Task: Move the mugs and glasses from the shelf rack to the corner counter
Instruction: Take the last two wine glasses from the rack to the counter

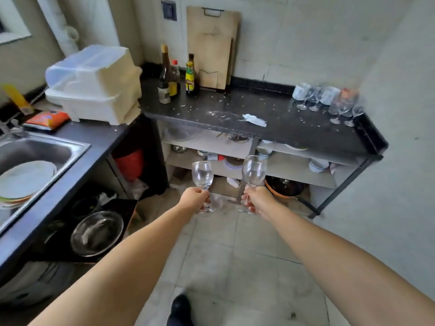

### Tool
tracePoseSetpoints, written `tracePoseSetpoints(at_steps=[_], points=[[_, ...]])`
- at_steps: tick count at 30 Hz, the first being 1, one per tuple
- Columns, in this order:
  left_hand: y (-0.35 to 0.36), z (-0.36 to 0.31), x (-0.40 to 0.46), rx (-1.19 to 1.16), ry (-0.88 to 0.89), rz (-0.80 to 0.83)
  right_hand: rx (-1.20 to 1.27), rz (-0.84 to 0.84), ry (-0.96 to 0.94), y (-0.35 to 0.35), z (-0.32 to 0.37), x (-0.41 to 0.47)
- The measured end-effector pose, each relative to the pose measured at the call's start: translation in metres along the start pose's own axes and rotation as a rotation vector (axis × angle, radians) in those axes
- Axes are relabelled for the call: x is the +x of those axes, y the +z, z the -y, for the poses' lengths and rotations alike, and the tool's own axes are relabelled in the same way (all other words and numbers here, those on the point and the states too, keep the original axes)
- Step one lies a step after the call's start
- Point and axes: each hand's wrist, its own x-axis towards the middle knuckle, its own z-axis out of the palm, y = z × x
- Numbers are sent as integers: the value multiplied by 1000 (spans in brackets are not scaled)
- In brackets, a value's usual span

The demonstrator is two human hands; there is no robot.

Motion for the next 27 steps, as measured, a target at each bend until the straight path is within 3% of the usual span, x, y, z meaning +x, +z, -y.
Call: tracePoseSetpoints(at_steps=[14,27], points=[[30,-161,220,228,122,139,196,-206,12,-80,115,154],[204,-291,334,220,161,312,149,-290,44,-245,153,293]])
